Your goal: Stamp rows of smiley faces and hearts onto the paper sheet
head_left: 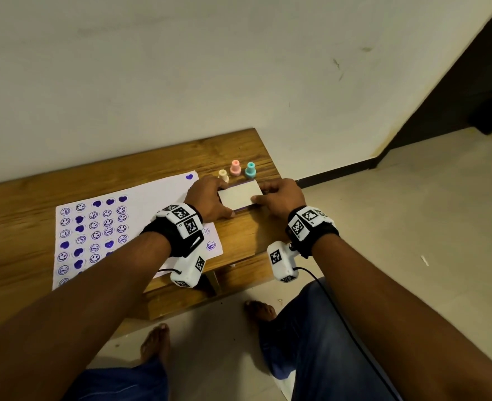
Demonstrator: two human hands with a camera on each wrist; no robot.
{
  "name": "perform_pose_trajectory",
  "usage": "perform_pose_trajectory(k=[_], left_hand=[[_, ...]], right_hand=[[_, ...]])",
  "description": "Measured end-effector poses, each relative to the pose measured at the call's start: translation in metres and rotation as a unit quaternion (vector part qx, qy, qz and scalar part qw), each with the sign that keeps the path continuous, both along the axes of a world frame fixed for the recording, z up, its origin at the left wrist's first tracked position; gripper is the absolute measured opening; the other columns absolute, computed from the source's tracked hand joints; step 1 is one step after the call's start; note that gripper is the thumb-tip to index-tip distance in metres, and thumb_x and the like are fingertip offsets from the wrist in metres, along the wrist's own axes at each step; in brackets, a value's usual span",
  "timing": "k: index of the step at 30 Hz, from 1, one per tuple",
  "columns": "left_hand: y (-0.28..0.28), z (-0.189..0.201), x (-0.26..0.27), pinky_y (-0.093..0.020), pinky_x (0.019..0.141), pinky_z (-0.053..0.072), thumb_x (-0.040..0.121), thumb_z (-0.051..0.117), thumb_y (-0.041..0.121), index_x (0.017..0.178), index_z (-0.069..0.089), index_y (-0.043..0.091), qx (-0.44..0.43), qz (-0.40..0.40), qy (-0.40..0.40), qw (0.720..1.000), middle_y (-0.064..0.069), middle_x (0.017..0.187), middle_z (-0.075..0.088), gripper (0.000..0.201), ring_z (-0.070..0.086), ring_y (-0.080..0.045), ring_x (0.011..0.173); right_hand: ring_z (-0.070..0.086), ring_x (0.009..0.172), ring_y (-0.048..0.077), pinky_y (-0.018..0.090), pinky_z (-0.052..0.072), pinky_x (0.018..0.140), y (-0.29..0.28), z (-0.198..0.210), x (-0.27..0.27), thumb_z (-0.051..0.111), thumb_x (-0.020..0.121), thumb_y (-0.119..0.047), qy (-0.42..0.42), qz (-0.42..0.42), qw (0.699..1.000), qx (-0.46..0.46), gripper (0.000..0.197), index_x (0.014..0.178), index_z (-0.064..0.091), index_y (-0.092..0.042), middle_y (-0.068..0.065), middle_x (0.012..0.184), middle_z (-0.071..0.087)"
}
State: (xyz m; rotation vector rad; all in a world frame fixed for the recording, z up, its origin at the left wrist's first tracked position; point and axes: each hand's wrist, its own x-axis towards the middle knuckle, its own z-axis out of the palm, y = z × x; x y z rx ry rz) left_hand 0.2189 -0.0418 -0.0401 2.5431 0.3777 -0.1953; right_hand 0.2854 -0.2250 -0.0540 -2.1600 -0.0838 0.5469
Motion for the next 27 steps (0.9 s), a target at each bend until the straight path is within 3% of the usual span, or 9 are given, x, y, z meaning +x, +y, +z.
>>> perform_pose_trajectory(k=[8,13,16,20,24,27], left_hand=[[-0.002,0.003,0.0,-0.034,0.089,0.049,0.058,0.09,0.032,0.127,0.056,0.014,0.001,-0.007,0.0,1.0,-0.007,0.125,0.055,0.079,0.058,-0.024,0.105],[0.003,0.012,-0.011,-0.04,0.091,0.053,0.053,0.093,0.031,0.131,0.055,0.016,-0.033,0.003,-0.004,0.999,-0.006,0.129,0.056,0.088,0.061,-0.025,0.106],[0.012,0.021,-0.027,-0.029,0.083,0.048,0.063,0.087,0.03,0.124,0.062,0.018,-0.018,0.016,-0.026,0.999,-0.005,0.121,0.062,0.067,0.063,-0.024,0.102],[0.034,0.038,-0.064,-0.028,0.084,0.043,0.08,0.074,0.034,0.112,0.068,0.02,0.01,0.043,-0.038,0.998,-0.002,0.109,0.066,0.036,0.062,-0.021,0.1],[0.056,0.05,-0.109,-0.025,0.078,0.04,0.082,0.071,0.032,0.102,0.069,0.021,0.008,0.082,-0.048,0.995,0.003,0.098,0.067,0.022,0.061,-0.017,0.095],[0.065,0.059,-0.14,-0.024,0.076,0.041,0.082,0.07,0.031,0.097,0.07,0.023,-0.002,0.111,-0.07,0.991,0.005,0.092,0.067,0.017,0.063,-0.016,0.09]], right_hand=[[0.068,0.096,0.015,0.034,0.057,0.087,0.001,0.003,-0.001,0.081,0.081,-0.029,0.001,0.001,1.0,-0.004,0.032,0.112,0.075,-0.028,-0.007,0.103,0.073],[0.069,0.097,0.018,0.039,0.058,0.09,0.002,0.006,-0.003,0.075,0.085,-0.041,-0.006,0.006,1.0,-0.006,0.034,0.116,0.074,-0.026,-0.002,0.109,0.074],[0.067,0.101,0.019,0.04,0.057,0.093,0.002,0.013,-0.007,0.073,0.088,-0.04,-0.018,0.01,1.0,-0.023,0.034,0.119,0.073,-0.025,0.0,0.114,0.074],[0.063,0.1,0.02,0.035,0.053,0.089,-0.004,0.032,-0.019,0.072,0.089,-0.035,-0.03,0.001,0.998,-0.047,0.027,0.114,0.073,-0.025,-0.001,0.111,0.069],[0.067,0.104,0.025,0.042,0.056,0.094,0.002,0.056,-0.039,0.073,0.087,-0.037,-0.066,0.022,0.995,-0.075,0.034,0.118,0.072,-0.022,0.004,0.118,0.072],[0.066,0.107,0.026,0.036,0.053,0.093,0.013,0.077,-0.059,0.071,0.088,-0.039,-0.111,0.055,0.988,-0.096,0.03,0.114,0.074,-0.024,0.004,0.119,0.072]])
